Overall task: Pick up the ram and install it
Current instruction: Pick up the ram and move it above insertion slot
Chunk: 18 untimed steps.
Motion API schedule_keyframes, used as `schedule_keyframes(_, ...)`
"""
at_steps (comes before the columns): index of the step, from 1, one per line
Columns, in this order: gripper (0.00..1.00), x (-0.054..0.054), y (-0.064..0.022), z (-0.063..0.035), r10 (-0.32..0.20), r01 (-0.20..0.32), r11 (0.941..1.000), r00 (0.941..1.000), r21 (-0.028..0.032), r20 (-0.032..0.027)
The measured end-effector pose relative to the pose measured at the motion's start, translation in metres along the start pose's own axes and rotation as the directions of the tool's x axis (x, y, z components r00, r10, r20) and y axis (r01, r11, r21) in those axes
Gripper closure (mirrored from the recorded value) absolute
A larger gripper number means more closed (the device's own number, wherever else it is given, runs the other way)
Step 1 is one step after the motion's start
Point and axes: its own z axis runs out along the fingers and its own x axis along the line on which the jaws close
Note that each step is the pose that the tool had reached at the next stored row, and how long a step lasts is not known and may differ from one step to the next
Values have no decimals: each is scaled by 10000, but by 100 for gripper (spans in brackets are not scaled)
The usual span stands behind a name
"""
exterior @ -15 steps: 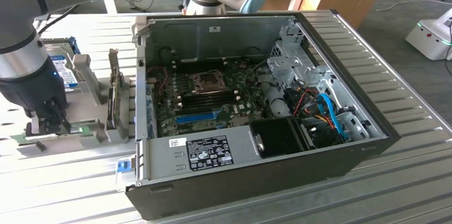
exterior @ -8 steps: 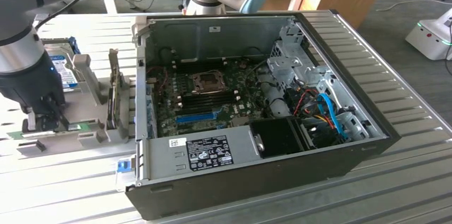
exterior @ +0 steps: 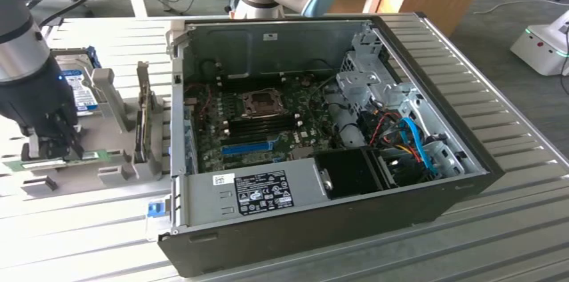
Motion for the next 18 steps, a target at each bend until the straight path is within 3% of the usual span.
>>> schedule_keyframes(18, 88, -1, 14, -328, -1, 1, 10000, 10000, 1, 22)
